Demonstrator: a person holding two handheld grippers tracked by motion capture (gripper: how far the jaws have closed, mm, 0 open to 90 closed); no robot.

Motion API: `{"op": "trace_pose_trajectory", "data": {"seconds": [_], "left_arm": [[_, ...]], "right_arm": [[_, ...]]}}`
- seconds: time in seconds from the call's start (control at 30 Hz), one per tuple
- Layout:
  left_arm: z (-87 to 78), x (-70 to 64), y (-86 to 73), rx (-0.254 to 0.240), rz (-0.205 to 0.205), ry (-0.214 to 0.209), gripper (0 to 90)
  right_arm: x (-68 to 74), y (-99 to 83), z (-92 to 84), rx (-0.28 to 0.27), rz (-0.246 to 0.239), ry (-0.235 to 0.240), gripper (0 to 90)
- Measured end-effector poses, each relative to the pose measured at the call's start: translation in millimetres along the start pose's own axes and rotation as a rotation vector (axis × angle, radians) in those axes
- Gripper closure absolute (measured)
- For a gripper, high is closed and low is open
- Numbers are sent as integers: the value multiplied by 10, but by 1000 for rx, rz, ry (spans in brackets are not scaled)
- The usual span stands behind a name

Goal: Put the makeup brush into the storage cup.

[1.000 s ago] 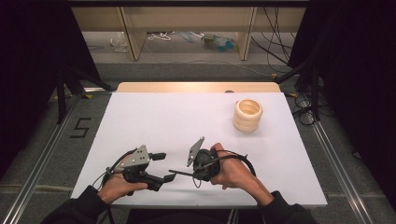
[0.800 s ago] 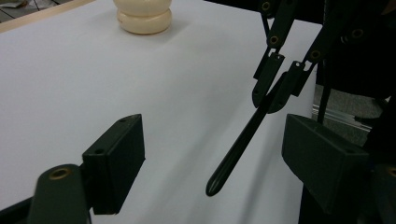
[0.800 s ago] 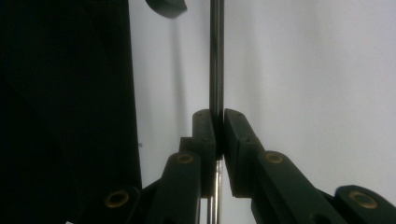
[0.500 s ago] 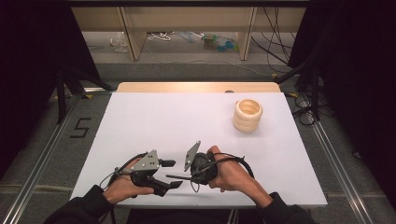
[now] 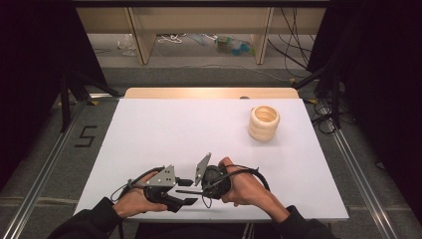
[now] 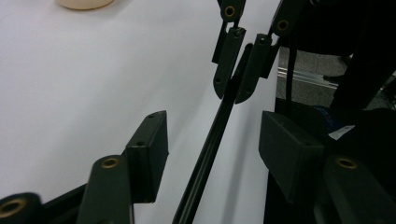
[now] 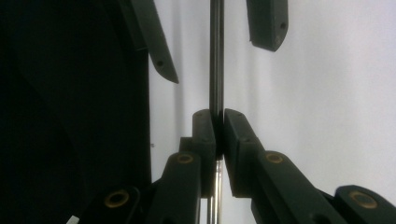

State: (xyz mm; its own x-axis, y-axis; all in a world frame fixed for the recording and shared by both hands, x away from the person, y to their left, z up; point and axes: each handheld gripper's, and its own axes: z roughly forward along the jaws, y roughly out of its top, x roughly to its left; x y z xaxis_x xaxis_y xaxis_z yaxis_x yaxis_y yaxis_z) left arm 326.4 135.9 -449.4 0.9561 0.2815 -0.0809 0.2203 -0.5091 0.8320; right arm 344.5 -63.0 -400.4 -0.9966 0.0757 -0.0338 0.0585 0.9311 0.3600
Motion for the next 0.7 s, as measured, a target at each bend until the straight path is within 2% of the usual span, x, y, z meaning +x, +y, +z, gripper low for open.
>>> {"op": "trace_pose_trajectory", "data": {"seconds": [0.17,0.43,0.6,0.7], "left_arm": [[9,-1,-2,33,25,-13,489],[25,-25,2,46,24,-30,560],[29,-26,0,54,50,-31,606],[36,-35,-3,53,49,-38,623]], "right_arm": [[17,14,25,6,-16,7,840],[28,17,33,9,-24,15,840],[36,22,37,6,-36,17,840],[43,24,33,9,-42,21,840]]}}
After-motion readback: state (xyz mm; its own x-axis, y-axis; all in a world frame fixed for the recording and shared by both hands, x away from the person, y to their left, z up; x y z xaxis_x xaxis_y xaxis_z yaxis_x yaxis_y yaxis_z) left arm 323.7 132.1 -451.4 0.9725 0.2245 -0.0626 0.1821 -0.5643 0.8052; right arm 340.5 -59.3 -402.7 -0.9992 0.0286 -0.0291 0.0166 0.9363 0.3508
